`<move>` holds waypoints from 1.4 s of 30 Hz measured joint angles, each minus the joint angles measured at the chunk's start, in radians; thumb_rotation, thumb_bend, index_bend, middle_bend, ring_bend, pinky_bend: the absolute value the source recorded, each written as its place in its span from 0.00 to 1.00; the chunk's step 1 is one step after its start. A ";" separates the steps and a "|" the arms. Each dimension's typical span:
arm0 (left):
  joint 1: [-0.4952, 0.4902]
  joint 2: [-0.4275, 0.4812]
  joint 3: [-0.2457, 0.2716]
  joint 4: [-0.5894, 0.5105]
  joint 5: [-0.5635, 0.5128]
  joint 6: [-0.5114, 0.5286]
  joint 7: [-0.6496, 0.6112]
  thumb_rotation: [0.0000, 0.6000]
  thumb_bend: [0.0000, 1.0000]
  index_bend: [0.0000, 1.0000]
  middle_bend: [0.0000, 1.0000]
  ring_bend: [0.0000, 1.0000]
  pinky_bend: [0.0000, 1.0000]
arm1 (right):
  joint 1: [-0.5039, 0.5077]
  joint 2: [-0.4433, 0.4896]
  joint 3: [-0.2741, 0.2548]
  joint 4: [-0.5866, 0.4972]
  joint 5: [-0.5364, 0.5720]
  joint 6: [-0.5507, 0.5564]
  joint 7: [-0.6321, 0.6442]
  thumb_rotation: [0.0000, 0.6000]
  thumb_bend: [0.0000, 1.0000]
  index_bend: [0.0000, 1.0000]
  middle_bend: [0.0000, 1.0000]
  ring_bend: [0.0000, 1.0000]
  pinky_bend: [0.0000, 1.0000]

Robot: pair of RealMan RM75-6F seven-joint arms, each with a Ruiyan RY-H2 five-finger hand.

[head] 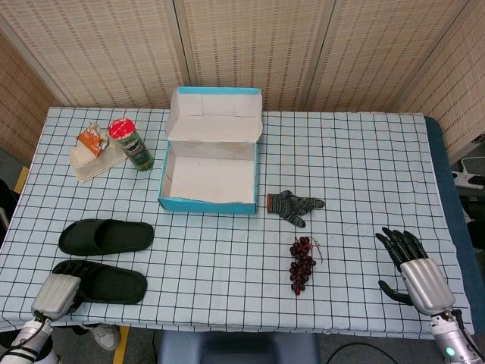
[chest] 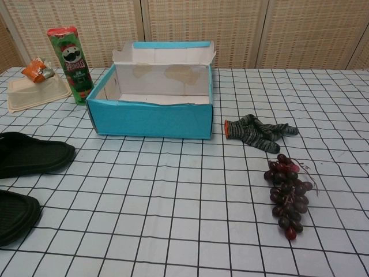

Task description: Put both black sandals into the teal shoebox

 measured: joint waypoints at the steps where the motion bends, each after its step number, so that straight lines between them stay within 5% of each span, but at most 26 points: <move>1: 0.001 -0.004 0.001 0.009 0.007 0.006 -0.012 1.00 0.42 0.48 0.56 0.46 0.49 | 0.000 0.000 0.000 0.000 0.000 0.000 -0.001 1.00 0.17 0.00 0.00 0.00 0.00; 15: 0.034 -0.067 -0.001 0.148 0.098 0.163 -0.151 1.00 0.50 0.69 0.77 0.64 0.66 | 0.001 -0.001 -0.003 -0.005 0.002 -0.007 -0.009 1.00 0.17 0.00 0.00 0.00 0.00; 42: 0.046 0.020 -0.053 0.035 0.109 0.270 -0.163 1.00 0.52 0.73 0.81 0.69 0.70 | 0.005 -0.001 -0.006 -0.007 -0.001 -0.016 -0.011 1.00 0.17 0.00 0.00 0.00 0.00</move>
